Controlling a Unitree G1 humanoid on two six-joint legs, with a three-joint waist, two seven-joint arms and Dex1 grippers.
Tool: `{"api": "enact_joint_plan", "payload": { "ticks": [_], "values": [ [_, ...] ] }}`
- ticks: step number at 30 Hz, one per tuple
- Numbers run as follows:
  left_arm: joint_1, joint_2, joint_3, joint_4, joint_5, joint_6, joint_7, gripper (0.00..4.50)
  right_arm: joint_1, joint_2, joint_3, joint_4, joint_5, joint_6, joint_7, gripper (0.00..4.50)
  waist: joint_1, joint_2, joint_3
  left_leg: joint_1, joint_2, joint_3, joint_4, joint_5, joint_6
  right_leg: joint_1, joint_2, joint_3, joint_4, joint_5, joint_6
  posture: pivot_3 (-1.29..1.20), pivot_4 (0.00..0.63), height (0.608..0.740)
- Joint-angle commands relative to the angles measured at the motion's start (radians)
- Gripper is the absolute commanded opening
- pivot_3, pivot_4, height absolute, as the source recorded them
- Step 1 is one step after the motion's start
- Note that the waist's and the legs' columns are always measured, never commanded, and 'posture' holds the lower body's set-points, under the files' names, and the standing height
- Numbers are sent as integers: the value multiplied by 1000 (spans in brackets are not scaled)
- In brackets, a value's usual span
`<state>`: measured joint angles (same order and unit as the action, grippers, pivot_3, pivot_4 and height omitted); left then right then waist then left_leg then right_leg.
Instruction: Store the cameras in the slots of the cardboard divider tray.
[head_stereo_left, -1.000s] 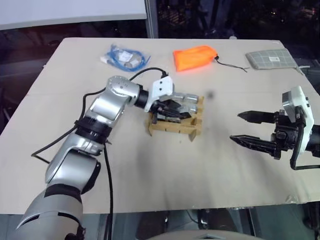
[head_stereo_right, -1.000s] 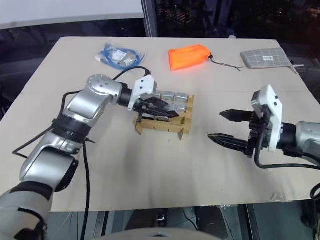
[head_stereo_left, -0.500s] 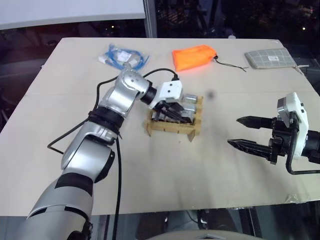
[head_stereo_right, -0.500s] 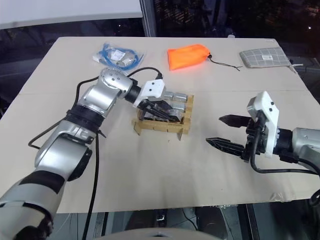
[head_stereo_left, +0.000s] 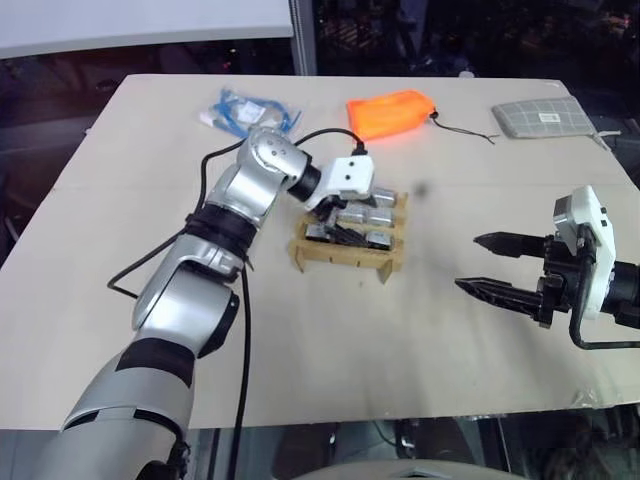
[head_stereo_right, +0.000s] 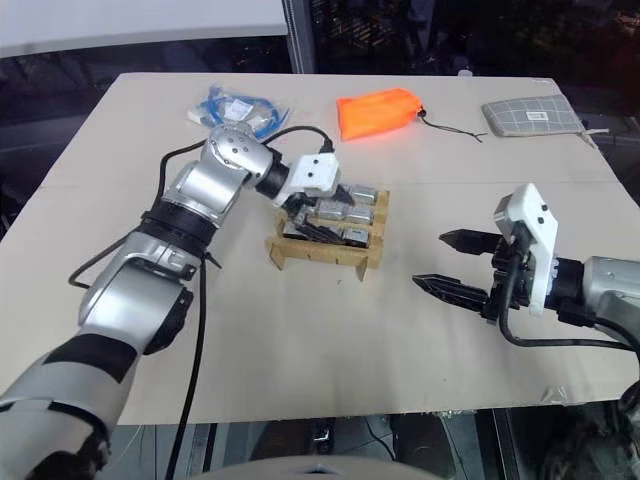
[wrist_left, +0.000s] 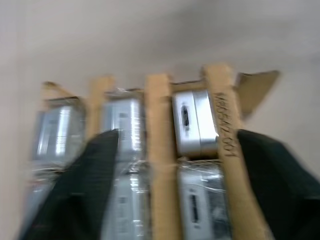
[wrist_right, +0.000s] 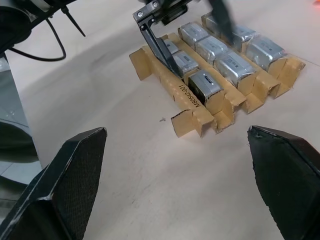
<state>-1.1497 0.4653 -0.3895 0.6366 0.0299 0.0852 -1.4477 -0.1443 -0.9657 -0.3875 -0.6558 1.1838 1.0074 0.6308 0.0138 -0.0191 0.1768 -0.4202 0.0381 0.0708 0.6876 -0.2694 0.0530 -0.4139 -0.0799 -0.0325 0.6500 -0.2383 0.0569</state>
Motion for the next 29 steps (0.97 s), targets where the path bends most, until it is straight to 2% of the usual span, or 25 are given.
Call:
{"api": "enact_joint_plan", "payload": {
  "ticks": [1,4,7,9,11,16,18,19,21,25,29],
  "values": [
    [49,40,72,-111,-46,67,15,4433,14,-8,-6,-34,-4,-29,8,4500,-3,0,0,0,0,0,0,0,0,0,0,0,0,0,0,0,150,740],
    [113,80,121,-211,-85,158,32,4433,29,-5,-6,-35,-18,-44,13,4500,-4,0,0,0,1,0,0,0,0,0,0,0,1,0,0,0,150,740],
    [211,123,232,-383,-211,334,45,4433,48,5,-3,-35,-61,-74,17,4500,-3,0,0,0,1,0,0,0,-1,0,0,0,2,0,0,0,150,740],
    [334,166,352,-531,-323,465,82,4433,87,9,2,-29,-104,-95,31,4500,-4,0,0,0,1,0,1,1,-2,0,0,0,2,0,0,0,150,740],
    [424,199,420,-636,-385,551,121,4433,122,8,5,-25,-142,-120,50,4500,-6,0,0,1,3,0,1,2,-4,0,-1,1,2,0,0,0,150,740],
    [831,236,701,-928,-498,591,256,4433,207,70,46,40,-310,-280,115,4500,-8,0,-1,4,3,1,1,3,-5,1,-1,2,4,0,0,0,150,740],
    [956,218,771,-994,-499,577,331,4433,228,93,72,78,-383,-358,153,4500,-7,-1,-1,5,3,1,1,3,-5,1,-2,3,5,0,0,0,150,740],
    [985,189,805,-1011,-525,567,370,4433,234,106,81,95,-404,-384,165,4500,2,-1,-1,5,3,2,1,3,-5,1,-2,3,5,0,0,0,150,740],
    [1097,128,843,-1048,-491,488,452,4433,252,139,115,146,-478,-484,208,4500,6,-2,-2,5,2,0,1,3,-4,2,-3,1,7,0,0,0,150,740],
    [1294,99,821,-1078,-385,324,511,4433,280,199,148,209,-527,-567,250,4500,0,-2,-4,8,1,1,1,1,-2,5,-4,1,7,-1,0,0,150,740],
    [1383,79,809,-1081,-392,249,525,4433,315,248,162,262,-573,-649,284,4500,1,-2,-4,8,2,0,2,1,-2,4,-3,1,8,-1,-1,0,150,740]
  ]
}}
